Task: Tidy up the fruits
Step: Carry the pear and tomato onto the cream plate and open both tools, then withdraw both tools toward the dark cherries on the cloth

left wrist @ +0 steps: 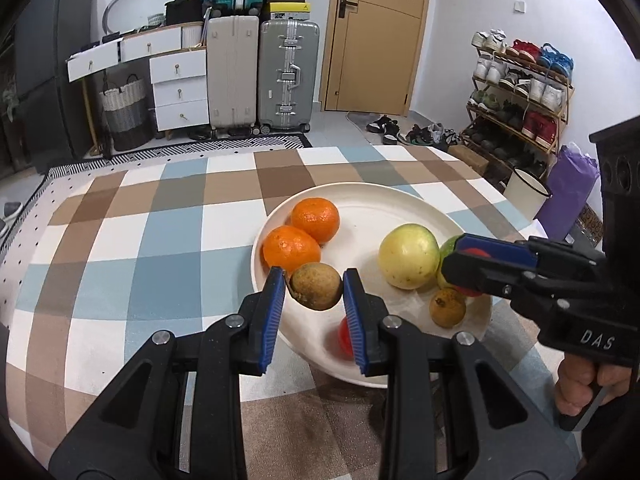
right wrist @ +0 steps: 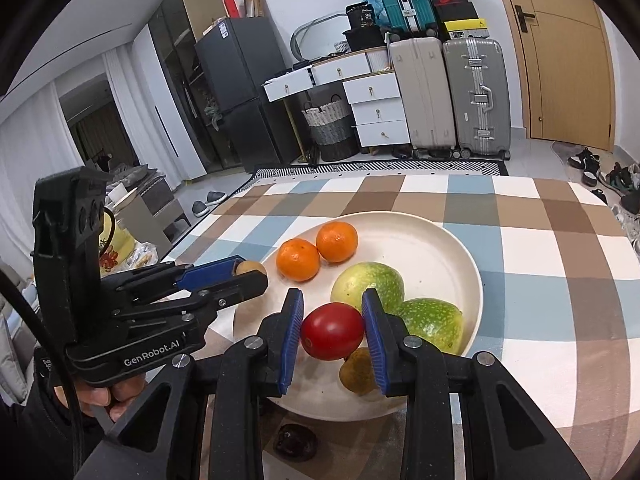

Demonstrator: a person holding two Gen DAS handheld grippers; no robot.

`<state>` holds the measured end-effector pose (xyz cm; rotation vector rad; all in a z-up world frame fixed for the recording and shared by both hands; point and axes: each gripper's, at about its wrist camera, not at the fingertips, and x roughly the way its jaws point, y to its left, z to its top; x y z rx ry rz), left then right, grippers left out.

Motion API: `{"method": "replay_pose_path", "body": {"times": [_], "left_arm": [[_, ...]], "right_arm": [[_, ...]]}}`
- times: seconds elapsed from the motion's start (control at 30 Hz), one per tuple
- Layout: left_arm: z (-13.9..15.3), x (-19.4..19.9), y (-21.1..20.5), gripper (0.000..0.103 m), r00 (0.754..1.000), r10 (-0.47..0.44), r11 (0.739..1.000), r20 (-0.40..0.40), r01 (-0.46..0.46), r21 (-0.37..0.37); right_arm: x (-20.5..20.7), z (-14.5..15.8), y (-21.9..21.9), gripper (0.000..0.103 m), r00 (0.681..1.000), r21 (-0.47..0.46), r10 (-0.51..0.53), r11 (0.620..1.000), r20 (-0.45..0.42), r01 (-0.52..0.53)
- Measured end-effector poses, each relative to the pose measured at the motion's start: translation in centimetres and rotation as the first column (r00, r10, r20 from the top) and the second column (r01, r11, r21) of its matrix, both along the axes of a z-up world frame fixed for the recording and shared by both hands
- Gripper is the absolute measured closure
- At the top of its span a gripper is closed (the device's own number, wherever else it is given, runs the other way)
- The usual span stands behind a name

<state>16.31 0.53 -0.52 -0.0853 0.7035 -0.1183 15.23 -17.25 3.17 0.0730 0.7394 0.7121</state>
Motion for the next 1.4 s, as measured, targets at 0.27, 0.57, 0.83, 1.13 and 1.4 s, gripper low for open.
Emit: {"method": "replay_pose_path", "body": {"times": [0.27,0.57,0.83,1.13,1.4], "left_arm": [[0.1,-0.3,-0.3,0.075,1.000,-0.010,1.000,0.006,0.010,0.011],[1.9,-2.8,0.3,0.009,0.999,0.016,0.999,0.040,-0.017,0.030],[2.5,-6.2,0.0,0.000,0.999,0.028,0.998,0.043,-0.031,0.062],[1.6,-7.9,0.2,0.000,0.998,0.058,0.997,0.018,-0.059,0.047],[1.0,-8.0,-0.1,0.000,0.998,0.060,0.997,-0.016,-0.059,0.041]], "right_arm": [[0.2,0.4,-0.6,0.056,0.998,-0.015,-0.060,0.998,0.029,0.060],[-1.0,1.8,-3.6,0.004,0.992,-0.020,-0.112,0.993,0.058,0.113],[-2.6,2.3,-4.4,0.001,0.991,-0.080,-0.118,0.989,0.064,0.123],[-4.3,1.0,-3.7,0.000,0.996,-0.126,-0.076,0.989,0.044,0.081],[-4.7,-0.1,-3.2,0.000,0.999,-0.182,-0.049,0.982,0.010,0.050]]}}
